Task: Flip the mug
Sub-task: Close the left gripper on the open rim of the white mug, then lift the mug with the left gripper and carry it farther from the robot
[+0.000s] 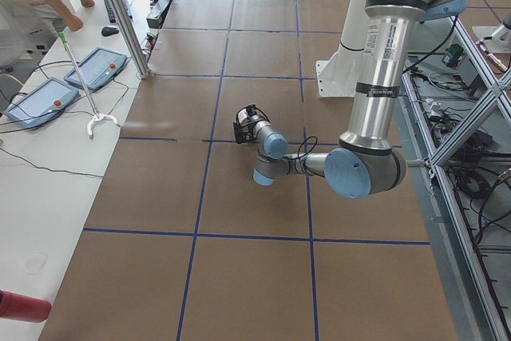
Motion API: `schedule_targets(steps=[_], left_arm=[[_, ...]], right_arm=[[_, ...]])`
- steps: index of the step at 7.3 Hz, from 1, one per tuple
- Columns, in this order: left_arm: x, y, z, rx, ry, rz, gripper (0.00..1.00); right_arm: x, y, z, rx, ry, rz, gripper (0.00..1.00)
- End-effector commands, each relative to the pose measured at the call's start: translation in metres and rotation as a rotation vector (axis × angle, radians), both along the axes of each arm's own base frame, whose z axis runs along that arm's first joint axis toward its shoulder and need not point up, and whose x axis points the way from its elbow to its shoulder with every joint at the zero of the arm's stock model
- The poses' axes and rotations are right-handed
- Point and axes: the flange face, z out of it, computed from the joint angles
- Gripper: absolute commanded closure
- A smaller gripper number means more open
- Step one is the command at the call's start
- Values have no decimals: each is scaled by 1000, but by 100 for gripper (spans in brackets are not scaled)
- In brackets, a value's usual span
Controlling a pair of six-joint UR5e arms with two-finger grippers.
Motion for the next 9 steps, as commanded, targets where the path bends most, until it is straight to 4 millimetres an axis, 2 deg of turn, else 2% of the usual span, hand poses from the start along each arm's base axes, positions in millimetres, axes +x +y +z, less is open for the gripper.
schedule_targets(steps=[1,2,3,6,9], left_arm=[[10,-15,-31,-1,64,2,100],[10,-21,-58,23,97,-4,100],[17,-25,-77,5,59,2,100],[50,-36,-143,-140,-199,94,100],[104,-67,-228,-249,-467,157,100]], right_arm=[[0,1,1,-1,0,0,0],[0,0,0,0,0,0,0],[0,0,0,0,0,0,0],[0,0,0,0,0,0,0],[0,0,0,0,0,0,0]])
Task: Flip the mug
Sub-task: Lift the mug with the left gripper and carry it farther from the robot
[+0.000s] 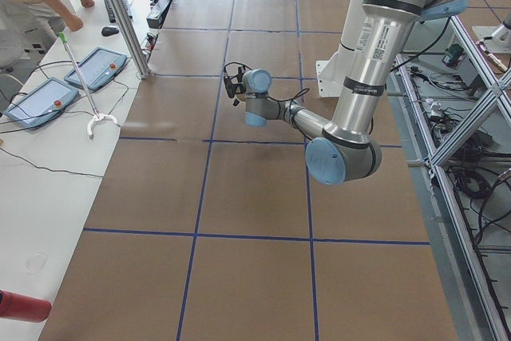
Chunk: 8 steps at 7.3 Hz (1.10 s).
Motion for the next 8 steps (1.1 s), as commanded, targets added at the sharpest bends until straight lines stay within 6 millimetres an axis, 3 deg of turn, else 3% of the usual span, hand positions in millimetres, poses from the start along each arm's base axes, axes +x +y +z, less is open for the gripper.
schedule_targets(steps=[1,3,4,6,7,8], left_arm=[[32,-19,-56,-54,-204,26,100],[58,-33,-112,-75,-390,64,100],[84,-23,-148,-94,-459,111,100],[152,18,-172,-114,-570,224,100],[189,10,-185,-125,-606,230,100],[203,4,-187,-138,-628,228,100]], right_arm=[[0,0,0,0,0,0,0],[0,1,1,-2,0,0,0],[0,0,0,0,0,0,0],[0,0,0,0,0,0,0],[0,0,0,0,0,0,0],[0,0,0,0,0,0,0]])
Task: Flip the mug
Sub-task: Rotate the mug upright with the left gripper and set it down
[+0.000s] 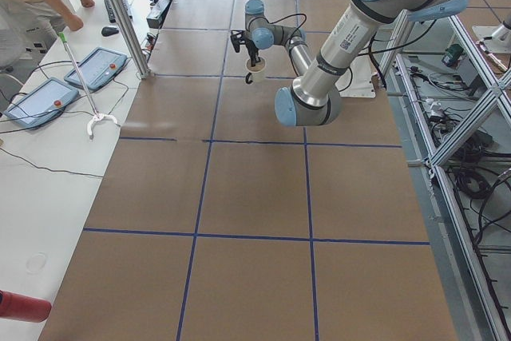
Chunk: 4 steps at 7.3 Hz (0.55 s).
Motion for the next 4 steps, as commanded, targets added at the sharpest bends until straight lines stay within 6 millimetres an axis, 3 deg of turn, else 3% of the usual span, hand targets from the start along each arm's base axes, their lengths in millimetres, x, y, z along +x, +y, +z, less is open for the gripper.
schedule_targets(steps=[1,2,4], left_arm=[[29,-4,-8,-17,-42,2,100],[29,-4,-6,-23,-44,-2,84],[25,-6,-4,-16,-48,-18,0]], right_arm=[[0,0,0,0,0,0,0],[0,0,0,0,0,0,0],[0,1,1,-1,0,0,0]])
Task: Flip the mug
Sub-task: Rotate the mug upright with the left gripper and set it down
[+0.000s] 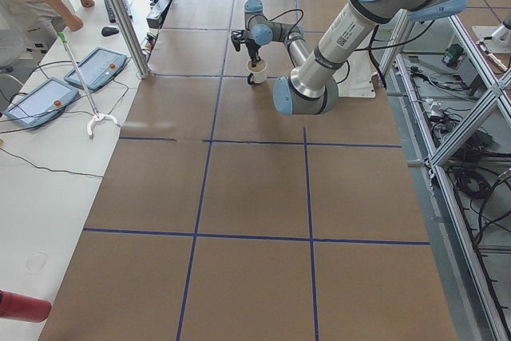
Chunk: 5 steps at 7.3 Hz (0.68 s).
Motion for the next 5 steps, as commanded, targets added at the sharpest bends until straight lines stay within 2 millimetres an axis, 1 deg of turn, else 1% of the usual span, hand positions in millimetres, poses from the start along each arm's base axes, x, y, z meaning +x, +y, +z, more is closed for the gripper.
schedule_targets(steps=[1,2,3,4,5], left_arm=[[-16,-2,-11,24,26,-24,0],[-52,-6,-23,62,77,-40,0],[-96,-4,-23,115,122,-44,0],[-142,-6,-12,194,136,0,0],[-193,-20,14,252,126,54,0]], right_arm=[[0,0,0,0,0,0,0],[0,0,0,0,0,0,0],[0,0,0,0,0,0,0],[0,0,0,0,0,0,0],[0,0,0,1,0,-1,0]])
